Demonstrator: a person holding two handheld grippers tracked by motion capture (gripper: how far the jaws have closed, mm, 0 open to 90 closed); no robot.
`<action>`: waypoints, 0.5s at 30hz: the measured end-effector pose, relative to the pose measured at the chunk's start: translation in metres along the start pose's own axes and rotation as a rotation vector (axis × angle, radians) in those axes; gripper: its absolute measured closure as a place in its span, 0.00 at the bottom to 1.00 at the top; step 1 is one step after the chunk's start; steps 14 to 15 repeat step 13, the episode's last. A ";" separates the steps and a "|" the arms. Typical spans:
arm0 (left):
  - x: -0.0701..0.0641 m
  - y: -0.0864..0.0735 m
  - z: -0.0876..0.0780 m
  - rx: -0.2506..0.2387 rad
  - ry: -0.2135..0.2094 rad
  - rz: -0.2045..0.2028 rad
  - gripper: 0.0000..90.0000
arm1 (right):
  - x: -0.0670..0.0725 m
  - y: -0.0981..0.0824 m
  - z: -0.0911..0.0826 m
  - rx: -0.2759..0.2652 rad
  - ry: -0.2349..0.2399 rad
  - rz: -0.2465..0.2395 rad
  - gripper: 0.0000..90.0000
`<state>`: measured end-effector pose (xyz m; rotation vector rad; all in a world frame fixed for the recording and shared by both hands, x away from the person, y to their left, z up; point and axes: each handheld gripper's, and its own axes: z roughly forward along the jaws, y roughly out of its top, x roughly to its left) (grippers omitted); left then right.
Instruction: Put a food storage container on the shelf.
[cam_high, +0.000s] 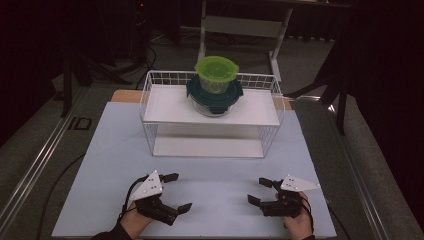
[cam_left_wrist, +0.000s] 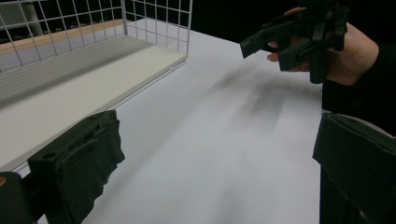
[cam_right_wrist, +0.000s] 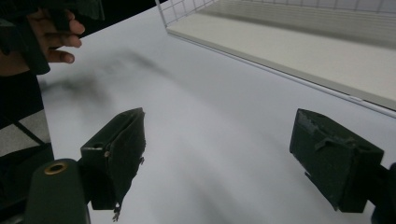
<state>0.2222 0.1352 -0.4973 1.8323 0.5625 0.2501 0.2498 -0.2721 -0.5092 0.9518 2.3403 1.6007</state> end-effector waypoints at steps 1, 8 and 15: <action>0.001 -0.001 0.000 0.001 0.002 -0.002 0.02 | -0.002 0.000 -0.001 -0.007 -0.006 0.005 0.20; 0.003 -0.001 -0.001 -0.010 0.002 -0.011 0.02 | -0.004 -0.001 -0.001 -0.012 -0.002 0.015 0.20; 0.003 -0.001 -0.002 -0.018 -0.001 -0.012 0.02 | -0.003 -0.001 -0.001 -0.013 -0.003 0.009 0.20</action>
